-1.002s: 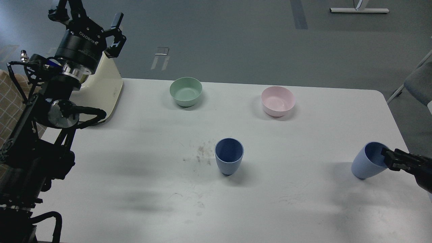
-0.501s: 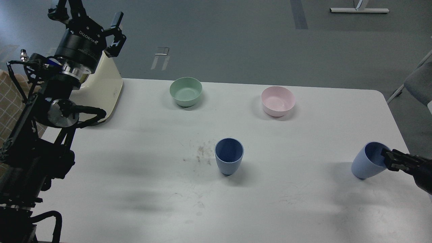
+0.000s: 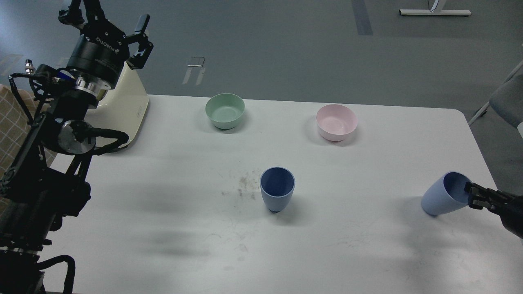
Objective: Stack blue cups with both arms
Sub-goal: 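Reach the right gripper to the other blue cup and grasp it, then lift the blue cup and carry it above the centered cup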
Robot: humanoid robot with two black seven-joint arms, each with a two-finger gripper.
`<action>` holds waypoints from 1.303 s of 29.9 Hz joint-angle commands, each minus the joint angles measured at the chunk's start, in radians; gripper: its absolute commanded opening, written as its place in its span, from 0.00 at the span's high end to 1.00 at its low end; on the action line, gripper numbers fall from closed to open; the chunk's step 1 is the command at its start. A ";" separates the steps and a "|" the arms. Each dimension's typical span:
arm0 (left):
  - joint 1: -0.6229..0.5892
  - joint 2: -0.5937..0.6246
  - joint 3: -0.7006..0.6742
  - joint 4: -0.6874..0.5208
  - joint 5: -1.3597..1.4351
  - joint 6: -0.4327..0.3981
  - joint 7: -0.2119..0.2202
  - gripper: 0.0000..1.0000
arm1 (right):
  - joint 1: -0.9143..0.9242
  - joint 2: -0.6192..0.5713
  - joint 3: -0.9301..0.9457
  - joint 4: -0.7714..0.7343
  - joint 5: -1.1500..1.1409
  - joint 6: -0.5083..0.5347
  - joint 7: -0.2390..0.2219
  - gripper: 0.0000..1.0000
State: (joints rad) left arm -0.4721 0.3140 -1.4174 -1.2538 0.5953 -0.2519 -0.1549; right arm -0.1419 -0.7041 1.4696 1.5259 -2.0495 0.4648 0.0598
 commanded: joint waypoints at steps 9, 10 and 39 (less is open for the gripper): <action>-0.006 0.000 0.002 -0.001 -0.003 0.000 0.000 0.02 | 0.002 0.009 0.031 0.068 0.018 -0.006 0.009 1.00; -0.007 0.002 0.000 -0.001 -0.003 0.000 0.000 0.02 | 0.005 0.009 0.044 0.080 0.035 -0.003 0.009 1.00; -0.007 0.019 0.003 0.017 0.006 -0.006 0.000 0.02 | 0.717 0.178 -0.503 0.152 0.207 0.024 -0.034 1.00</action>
State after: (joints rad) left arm -0.4788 0.3306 -1.4141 -1.2374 0.6011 -0.2564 -0.1534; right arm 0.5373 -0.5355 1.0304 1.6748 -1.8415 0.4889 0.0473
